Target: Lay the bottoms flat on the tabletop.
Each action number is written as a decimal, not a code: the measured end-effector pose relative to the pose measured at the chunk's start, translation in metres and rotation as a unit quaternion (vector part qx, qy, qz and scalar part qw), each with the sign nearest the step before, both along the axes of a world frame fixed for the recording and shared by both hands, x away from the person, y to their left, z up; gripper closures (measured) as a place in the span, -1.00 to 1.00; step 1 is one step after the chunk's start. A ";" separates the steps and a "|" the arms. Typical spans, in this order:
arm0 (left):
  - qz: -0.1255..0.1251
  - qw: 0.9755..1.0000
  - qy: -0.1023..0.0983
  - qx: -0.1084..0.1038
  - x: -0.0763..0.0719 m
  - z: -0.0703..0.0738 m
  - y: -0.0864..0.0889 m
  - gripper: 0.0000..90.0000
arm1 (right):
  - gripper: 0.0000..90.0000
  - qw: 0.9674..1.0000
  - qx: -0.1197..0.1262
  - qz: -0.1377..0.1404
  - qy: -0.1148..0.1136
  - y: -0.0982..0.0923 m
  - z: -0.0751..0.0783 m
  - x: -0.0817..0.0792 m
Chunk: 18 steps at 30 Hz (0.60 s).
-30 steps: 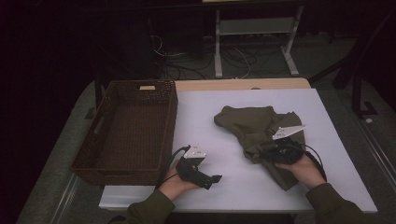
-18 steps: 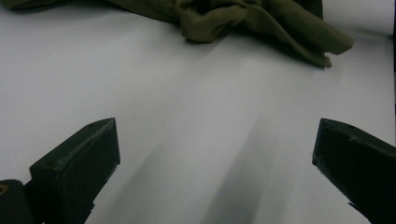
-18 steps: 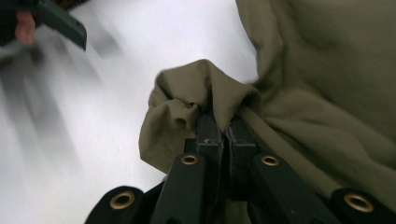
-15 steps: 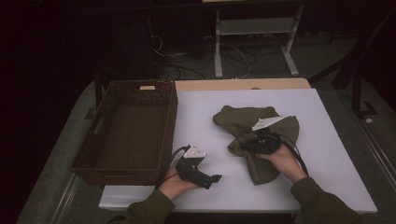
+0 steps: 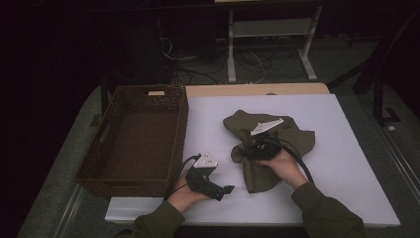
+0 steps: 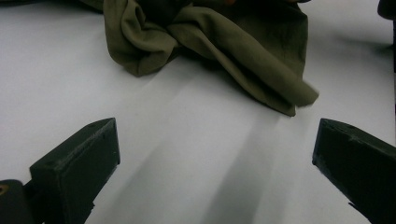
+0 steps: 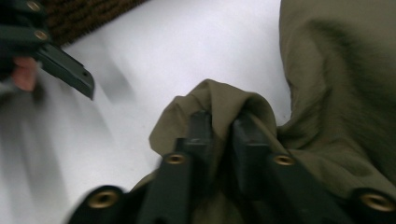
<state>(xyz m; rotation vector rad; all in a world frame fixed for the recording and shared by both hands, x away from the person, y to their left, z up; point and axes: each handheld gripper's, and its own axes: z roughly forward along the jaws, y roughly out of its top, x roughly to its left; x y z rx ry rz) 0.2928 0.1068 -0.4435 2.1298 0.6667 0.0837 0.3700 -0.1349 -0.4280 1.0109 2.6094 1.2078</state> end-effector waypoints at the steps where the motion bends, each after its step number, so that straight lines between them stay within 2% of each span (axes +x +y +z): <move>1: 0.000 1.000 0.000 0.000 0.000 0.000 0.000 -1.00 | 0.59 1.000 0.004 -0.001 -0.002 -0.002 0.002 -0.001; 4: 0.000 1.000 0.000 0.000 -0.001 0.000 0.000 -1.00 | 0.32 1.000 0.001 0.001 -0.010 -0.006 0.011 -0.008; 8: 0.000 1.000 0.000 0.000 0.000 0.000 0.000 -1.00 | 0.07 1.000 -0.004 -0.005 -0.022 -0.018 0.022 -0.013; 11: -0.001 1.000 -0.001 0.000 0.000 0.000 -0.001 -1.00 | -0.01 1.000 0.004 -0.015 -0.019 -0.030 0.027 -0.013; 18: -0.006 1.000 0.005 0.001 0.000 0.000 -0.001 -1.00 | -0.14 0.998 0.019 -0.038 -0.041 -0.062 0.044 -0.016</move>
